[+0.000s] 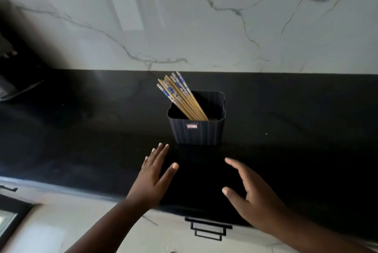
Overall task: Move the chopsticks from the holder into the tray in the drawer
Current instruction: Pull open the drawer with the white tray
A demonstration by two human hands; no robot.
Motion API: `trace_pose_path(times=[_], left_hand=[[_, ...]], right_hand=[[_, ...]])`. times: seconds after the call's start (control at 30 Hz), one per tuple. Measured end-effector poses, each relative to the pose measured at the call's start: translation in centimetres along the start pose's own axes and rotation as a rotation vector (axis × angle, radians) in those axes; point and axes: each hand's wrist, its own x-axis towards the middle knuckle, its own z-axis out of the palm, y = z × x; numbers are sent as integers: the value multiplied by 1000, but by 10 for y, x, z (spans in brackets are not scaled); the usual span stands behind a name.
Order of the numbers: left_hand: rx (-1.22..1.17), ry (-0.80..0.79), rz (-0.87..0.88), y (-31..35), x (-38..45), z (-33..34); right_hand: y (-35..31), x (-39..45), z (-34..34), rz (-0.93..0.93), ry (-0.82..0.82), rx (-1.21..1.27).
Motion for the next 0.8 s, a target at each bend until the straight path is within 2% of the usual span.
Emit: trace_pose_path(times=[0.13,0.3,0.43,0.6,0.67,0.8], left_hand=[[378,-78,79,-11,-23,10],[618,-132,133,-31,-25,8],[660,-128,198,-49,-17,-5],[665,-111,261,-73,-11,-23],[656,-99,280,-76,-10,-22],[655,-103,285,-76,-9,-21]], right_hand=[[-10,-41,31,-313,-13,-236],[-9,-78,83,-453,-23,-446],[-5,-83,123,-353,31,-496],[-3,-66,169,77,-68,-750],[3,-57,176,193,-136,-737],[12,-53,185,266,-137,-714]])
